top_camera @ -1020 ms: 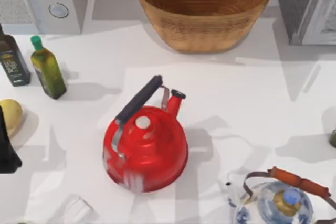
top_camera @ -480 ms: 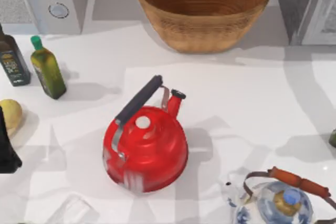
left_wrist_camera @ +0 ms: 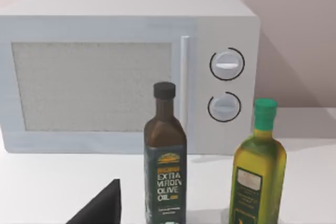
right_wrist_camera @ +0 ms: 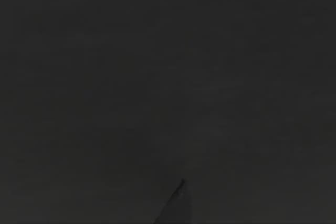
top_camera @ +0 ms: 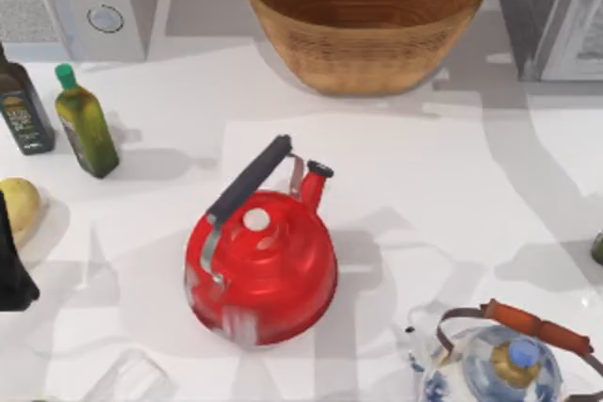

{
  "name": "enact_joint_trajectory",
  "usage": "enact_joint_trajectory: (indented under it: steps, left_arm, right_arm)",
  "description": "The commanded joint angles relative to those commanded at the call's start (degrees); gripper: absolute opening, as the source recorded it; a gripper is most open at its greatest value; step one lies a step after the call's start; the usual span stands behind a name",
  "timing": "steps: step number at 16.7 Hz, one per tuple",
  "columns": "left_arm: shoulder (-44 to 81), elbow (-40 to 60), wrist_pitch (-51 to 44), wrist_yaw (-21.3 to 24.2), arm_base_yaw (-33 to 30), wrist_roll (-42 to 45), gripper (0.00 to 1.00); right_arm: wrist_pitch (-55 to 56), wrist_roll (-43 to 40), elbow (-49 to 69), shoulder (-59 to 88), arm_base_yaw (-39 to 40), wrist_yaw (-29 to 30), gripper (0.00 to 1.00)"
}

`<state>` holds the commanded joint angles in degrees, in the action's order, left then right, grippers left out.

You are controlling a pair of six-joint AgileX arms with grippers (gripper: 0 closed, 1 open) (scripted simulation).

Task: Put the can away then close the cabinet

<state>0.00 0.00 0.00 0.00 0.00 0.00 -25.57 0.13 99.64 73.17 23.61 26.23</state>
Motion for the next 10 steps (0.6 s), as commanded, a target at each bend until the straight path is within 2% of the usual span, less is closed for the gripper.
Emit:
enact_joint_trajectory:
  steps: [10]
  left_arm:
    - [0.00, 0.00, 0.00, 0.00, 0.00, 0.00, 1.00]
  right_arm:
    - [2.55, 0.11, 6.16, 8.68, -4.71, -4.58, 1.00]
